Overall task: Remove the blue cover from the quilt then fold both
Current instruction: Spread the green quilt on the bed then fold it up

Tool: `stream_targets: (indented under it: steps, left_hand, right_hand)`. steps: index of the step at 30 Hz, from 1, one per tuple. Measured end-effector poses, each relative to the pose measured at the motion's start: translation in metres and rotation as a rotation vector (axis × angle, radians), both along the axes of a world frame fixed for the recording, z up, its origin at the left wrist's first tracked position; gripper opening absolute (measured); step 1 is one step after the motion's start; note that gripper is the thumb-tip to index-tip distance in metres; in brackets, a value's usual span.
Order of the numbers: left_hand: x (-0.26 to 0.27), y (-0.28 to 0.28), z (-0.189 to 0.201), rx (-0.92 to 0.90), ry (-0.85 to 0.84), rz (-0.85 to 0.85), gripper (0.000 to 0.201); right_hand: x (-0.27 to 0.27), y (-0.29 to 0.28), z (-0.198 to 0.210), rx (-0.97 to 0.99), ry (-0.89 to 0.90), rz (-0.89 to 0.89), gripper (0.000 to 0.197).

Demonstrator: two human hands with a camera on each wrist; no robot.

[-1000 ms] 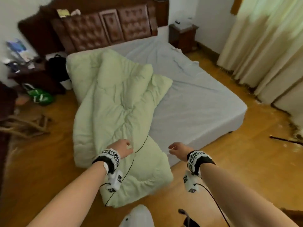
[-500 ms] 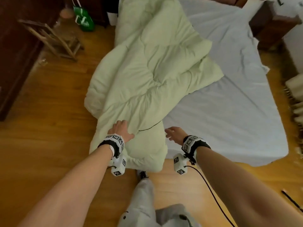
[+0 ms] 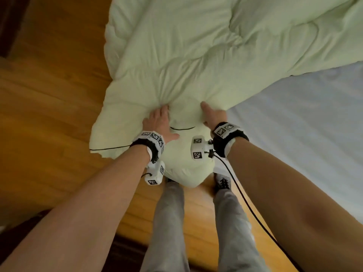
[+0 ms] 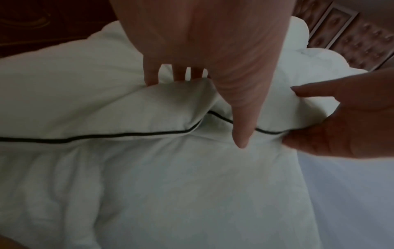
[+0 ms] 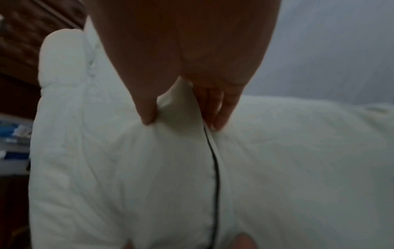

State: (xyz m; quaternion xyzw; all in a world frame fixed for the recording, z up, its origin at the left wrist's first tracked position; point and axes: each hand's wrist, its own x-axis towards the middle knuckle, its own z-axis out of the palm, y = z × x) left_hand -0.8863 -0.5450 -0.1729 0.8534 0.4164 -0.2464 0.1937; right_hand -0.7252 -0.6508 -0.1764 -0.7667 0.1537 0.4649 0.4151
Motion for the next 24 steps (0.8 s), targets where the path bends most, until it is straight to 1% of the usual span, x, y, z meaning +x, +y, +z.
stream_targets:
  steps: [1, 2, 3, 4, 5, 6, 7, 8, 10, 11, 12, 13, 14, 15, 16, 17, 18, 21, 24]
  left_hand:
    - [0.005, -0.003, -0.002, 0.044, -0.009, 0.011, 0.098]
    - [0.008, -0.007, 0.001, 0.067, -0.019, 0.024, 0.085]
    - [0.011, -0.011, 0.008, 0.066, -0.029, 0.049, 0.072]
    - [0.016, -0.015, 0.018, 0.062, -0.042, 0.082, 0.059]
    - [0.020, -0.020, 0.030, 0.067, -0.062, 0.105, 0.048]
    - [0.026, -0.027, 0.046, 0.069, -0.079, 0.116, 0.042]
    - [0.034, -0.036, 0.064, 0.061, -0.086, 0.105, 0.045]
    - [0.042, -0.049, 0.084, 0.045, -0.078, 0.087, 0.060]
    - [0.065, -0.080, 0.126, -0.016, -0.064, 0.058, 0.110]
    - [0.077, -0.094, 0.144, -0.034, -0.066, 0.072, 0.120]
    - [0.089, -0.107, 0.159, -0.020, -0.088, 0.104, 0.114]
    - [0.109, -0.121, 0.183, 0.019, -0.142, 0.125, 0.096]
    - [0.117, -0.127, 0.195, 0.048, -0.177, 0.138, 0.074]
    - [0.133, -0.140, 0.219, 0.081, -0.225, 0.129, 0.054]
    - [0.147, -0.153, 0.239, 0.109, -0.257, 0.106, 0.041]
    - [0.159, -0.165, 0.258, 0.114, -0.285, 0.078, 0.033]
    - [0.169, -0.177, 0.273, 0.114, -0.317, 0.054, 0.029]
    - [0.199, -0.219, 0.303, 0.058, -0.382, 0.016, 0.022]
    - [0.217, -0.270, 0.315, -0.059, -0.424, -0.017, 0.019]
  right_hand:
    - [0.004, 0.001, 0.000, 0.016, -0.023, 0.010, 0.084]
    - [0.006, -0.002, 0.002, 0.061, -0.032, -0.004, 0.065]
    - [0.009, -0.006, 0.013, 0.118, -0.024, -0.017, 0.045]
    - [0.013, -0.012, 0.026, 0.171, -0.033, -0.017, 0.034]
    - [0.018, -0.020, 0.045, 0.211, -0.052, -0.004, 0.031]
    - [0.027, -0.029, 0.065, 0.250, -0.073, -0.003, 0.029]
    - [0.037, -0.038, 0.087, 0.286, -0.074, -0.002, 0.030]
    - [0.050, -0.048, 0.110, 0.334, -0.068, -0.006, 0.033]
    - [0.077, -0.068, 0.160, 0.403, -0.059, -0.010, 0.043]
    - [0.089, -0.076, 0.184, 0.416, -0.066, 0.007, 0.046]
    - [0.100, -0.085, 0.204, 0.434, -0.075, 0.025, 0.051]
    - [0.118, -0.100, 0.235, 0.454, -0.108, 0.040, 0.052]
    - [0.124, -0.108, 0.251, 0.480, -0.115, 0.043, 0.049]
    - [0.137, -0.126, 0.274, 0.495, -0.144, 0.037, 0.044]
    - [0.148, -0.147, 0.294, 0.497, -0.178, 0.025, 0.042]
    - [0.158, -0.167, 0.311, 0.492, -0.222, 0.013, 0.043]
    - [0.166, -0.186, 0.325, 0.488, -0.271, -0.010, 0.043]
    - [0.187, -0.243, 0.352, 0.457, -0.382, -0.082, 0.029]
    - [0.203, -0.302, 0.360, 0.387, -0.449, -0.157, 0.040]
